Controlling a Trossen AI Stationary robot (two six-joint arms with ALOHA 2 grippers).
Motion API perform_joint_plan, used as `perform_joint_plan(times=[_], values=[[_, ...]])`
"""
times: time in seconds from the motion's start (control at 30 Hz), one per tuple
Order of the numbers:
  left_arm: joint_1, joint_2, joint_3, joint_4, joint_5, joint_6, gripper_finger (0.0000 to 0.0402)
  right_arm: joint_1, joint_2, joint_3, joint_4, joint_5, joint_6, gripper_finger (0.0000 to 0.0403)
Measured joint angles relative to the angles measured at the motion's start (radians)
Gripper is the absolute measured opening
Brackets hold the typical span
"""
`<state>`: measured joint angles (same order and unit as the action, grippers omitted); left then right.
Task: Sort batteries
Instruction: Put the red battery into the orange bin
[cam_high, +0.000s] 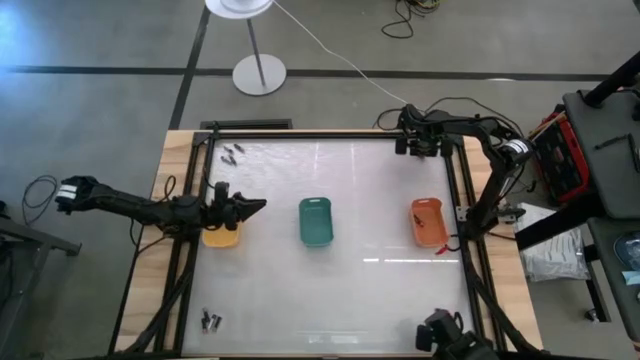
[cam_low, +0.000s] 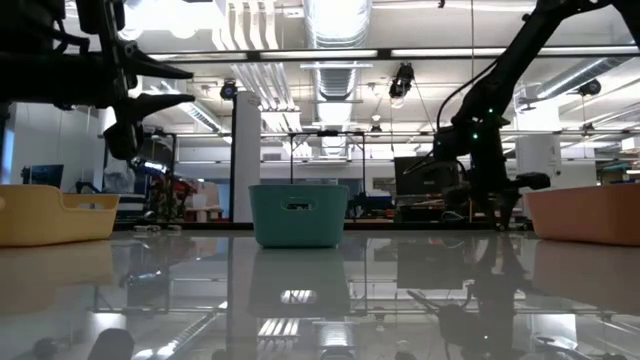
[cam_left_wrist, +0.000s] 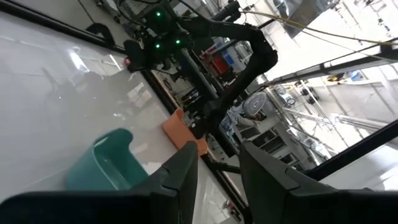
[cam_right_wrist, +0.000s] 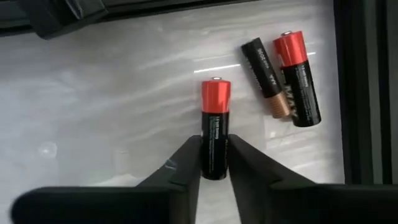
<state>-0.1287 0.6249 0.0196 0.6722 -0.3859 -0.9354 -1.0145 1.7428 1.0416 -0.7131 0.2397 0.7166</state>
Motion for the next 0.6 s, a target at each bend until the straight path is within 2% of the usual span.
perform_joint_plan(times=[0.13, 0.37, 0.6], values=[[0.000, 0.007, 0.000, 0.039, -0.007, -0.019, 0.0100, 0.016, 0.006, -0.004, 0.006, 0.005, 0.013, 0.0040], [0.000, 0.021, 0.000, 0.115, -0.059, -0.018, 0.0100, 0.072, -0.027, -0.007, 0.026, 0.007, -0.049, 0.0045], [0.000, 0.043, 0.000, 0.122, -0.103, -0.017, 0.0100, 0.274, -0.225, -0.001, -0.012, 0.037, -0.076, 0.0038]])
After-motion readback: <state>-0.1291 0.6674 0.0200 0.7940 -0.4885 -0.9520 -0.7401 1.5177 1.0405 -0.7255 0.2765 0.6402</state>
